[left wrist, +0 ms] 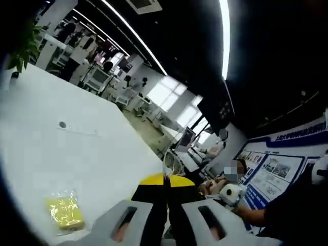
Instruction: Compare the silicone blocks by pressing each to a similar depth, holding the contact briefly, and releasing to observe deformation and rebound differences across the visible hardness samples.
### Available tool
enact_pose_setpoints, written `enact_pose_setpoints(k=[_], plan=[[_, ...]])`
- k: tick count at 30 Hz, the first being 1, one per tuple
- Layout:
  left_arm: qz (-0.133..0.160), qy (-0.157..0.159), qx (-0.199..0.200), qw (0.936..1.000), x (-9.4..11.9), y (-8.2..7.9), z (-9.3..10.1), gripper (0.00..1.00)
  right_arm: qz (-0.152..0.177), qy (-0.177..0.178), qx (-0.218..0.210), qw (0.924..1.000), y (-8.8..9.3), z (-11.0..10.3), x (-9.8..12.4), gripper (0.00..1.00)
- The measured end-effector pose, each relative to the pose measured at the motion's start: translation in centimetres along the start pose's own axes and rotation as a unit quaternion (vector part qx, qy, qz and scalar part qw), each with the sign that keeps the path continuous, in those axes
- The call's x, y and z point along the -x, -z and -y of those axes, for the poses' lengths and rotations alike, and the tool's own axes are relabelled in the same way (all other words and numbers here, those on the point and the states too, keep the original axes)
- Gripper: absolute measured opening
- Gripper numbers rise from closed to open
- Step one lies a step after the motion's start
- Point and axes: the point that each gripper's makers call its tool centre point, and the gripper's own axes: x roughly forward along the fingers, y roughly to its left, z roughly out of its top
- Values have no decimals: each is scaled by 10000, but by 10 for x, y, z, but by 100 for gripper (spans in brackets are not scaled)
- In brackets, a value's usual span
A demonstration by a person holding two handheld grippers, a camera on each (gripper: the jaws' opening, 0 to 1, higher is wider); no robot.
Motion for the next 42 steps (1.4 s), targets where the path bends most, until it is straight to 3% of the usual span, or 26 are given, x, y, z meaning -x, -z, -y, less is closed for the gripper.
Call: enact_pose_setpoints(k=[5, 8, 10, 15, 18, 22, 32, 38, 42], plan=[[145, 50, -100, 9998, 8, -19, 9, 0, 357, -327, 123, 9988, -19, -19, -15, 67], [230, 123, -96, 9996, 11, -27, 14, 0, 779, -492, 124, 9957, -33, -21, -22, 71], [263, 162, -65, 9995, 11, -30, 16, 0, 1120, -610, 133, 9917, -47, -26, -26, 77], [252, 299, -14, 9992, 8, -32, 24, 0, 1402, -918, 256, 9855, -67, -38, -39, 79], [240, 421, 168, 9987, 6, -31, 27, 0, 1513, -1081, 236, 9823, -79, -46, -49, 77], [218, 496, 167, 9984, 6, -31, 32, 0, 1532, -1233, 374, 9798, -88, -45, -63, 73], [77, 613, 179, 9979, 3, -24, 40, 0, 1619, -1626, 178, 9732, -106, -54, -95, 68], [-30, 756, 257, 9968, 1, -14, 49, 0, 1808, -1949, -104, 9639, -119, -61, -113, 65], [-44, 890, 384, 9953, 2, -8, 55, 0, 2005, -2350, -408, 9502, -133, -74, -120, 68]])
